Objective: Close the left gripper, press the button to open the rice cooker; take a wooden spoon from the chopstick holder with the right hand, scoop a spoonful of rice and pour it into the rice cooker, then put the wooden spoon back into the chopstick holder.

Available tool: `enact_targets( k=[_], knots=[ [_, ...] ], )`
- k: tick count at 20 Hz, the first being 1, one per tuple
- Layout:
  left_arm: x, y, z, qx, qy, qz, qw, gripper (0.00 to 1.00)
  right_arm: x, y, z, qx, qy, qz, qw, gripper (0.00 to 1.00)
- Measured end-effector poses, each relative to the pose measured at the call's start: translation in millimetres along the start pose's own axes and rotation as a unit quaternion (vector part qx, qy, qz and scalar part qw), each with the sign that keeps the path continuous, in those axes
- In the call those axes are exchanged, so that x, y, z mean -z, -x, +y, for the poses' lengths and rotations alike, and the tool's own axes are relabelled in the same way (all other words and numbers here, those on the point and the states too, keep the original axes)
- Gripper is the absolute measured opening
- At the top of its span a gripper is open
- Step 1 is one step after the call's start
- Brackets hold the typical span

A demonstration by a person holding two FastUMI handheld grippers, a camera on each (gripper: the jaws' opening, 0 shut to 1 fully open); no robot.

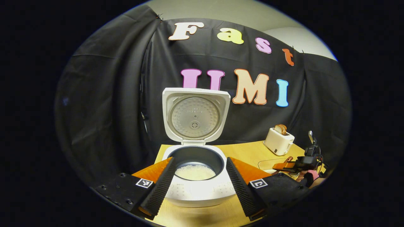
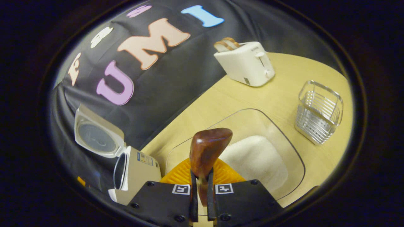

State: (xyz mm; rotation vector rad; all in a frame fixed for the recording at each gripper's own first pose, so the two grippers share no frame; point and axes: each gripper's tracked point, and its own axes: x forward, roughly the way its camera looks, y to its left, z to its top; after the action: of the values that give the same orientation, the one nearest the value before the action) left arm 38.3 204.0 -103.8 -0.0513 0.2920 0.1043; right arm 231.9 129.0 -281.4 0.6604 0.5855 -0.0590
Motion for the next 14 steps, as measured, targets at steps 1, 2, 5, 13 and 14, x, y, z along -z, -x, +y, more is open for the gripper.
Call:
enact_targets(
  k=[1, 2, 5, 13, 14],
  knots=[
    [1.5, 0.4, -0.4, 0.000, -0.001, 0.000, 1.000, 0.95, -0.7, -1.1, -3.5, -0.001, -0.022, 0.002, 1.000, 0.13],
    [0.6, 1.3, -0.2, -0.001, -0.002, 0.000, 1.000, 0.95, -0.6, 0.0, -6.6, -0.005, -0.047, 0.004, 0.999, 0.14],
    [-1.7, 3.4, -2.0, 0.001, -0.004, -0.002, 1.000, 0.95, -14.8, 4.7, -10.4, -0.022, -0.111, -0.008, 0.994, 0.14],
    [-10.7, 10.2, -8.9, 0.009, -0.019, -0.011, 1.000, 0.95, -39.9, 29.4, 2.2, -0.075, -0.225, -0.020, 0.971, 0.14],
    [-12.2, 11.4, -10.6, 0.011, -0.020, -0.013, 1.000, 0.95, -44.0, 34.0, 4.2, -0.084, -0.242, -0.023, 0.966, 0.14]
  ],
)
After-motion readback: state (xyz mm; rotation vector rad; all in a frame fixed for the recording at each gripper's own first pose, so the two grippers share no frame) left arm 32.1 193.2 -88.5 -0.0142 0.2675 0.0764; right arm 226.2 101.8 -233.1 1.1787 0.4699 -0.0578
